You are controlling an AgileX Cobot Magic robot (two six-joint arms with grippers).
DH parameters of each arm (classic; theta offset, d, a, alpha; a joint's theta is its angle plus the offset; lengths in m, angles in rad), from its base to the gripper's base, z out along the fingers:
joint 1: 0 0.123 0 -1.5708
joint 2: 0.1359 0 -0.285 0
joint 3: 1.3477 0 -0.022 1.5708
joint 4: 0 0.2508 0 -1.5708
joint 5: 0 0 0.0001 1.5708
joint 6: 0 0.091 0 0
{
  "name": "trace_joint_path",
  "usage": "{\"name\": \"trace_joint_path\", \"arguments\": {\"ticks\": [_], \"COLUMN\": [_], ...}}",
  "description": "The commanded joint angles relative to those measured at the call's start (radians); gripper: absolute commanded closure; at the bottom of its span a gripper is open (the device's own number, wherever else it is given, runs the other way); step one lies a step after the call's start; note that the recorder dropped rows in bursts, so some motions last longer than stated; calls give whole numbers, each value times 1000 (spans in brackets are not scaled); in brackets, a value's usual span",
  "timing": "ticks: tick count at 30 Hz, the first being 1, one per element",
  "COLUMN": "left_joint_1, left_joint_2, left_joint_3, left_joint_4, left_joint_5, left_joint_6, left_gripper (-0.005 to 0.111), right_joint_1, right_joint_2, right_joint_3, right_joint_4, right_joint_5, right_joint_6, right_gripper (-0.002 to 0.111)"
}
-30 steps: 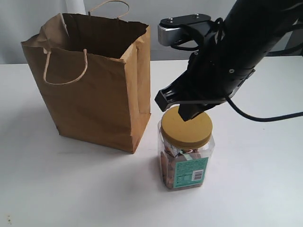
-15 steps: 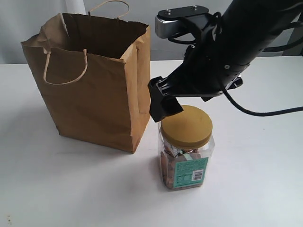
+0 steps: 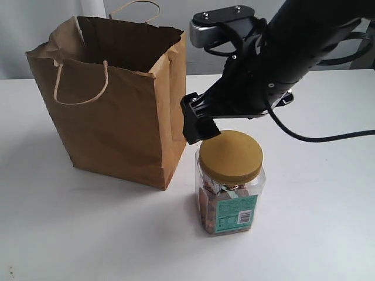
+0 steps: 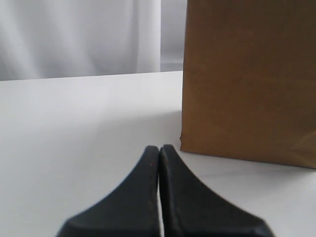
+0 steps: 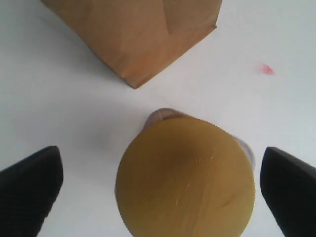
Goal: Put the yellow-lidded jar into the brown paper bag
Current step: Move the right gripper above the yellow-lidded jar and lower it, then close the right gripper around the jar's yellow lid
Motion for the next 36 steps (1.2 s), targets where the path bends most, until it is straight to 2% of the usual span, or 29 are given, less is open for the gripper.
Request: {"name": "trace_joint_path", "arguments": {"ticks": [1,13,22,36], "left_joint_1": [-5,-5,-5,-5], "left_joint_2": [3,3,3,3], "left_joint_3": [-2,-2,-2,-2], "left_joint_4": [-4,-4,-4,-4], "left_joint_5": [-9,-9,-9,-9], "left_joint_6": [-4,-4,-4,-4], "left_gripper": [106,106,106,106], "right_joint_1": [2,2,2,2], "right_joint_2": [56,123,126,126], "right_joint_3": [8,8,8,8], "right_joint_4": [-31,-70,-122,-89], "right_joint_5": [-46,-62,37,54], "right_joint_6": [17,20,57,62], "right_gripper": [3,3,3,3]}}
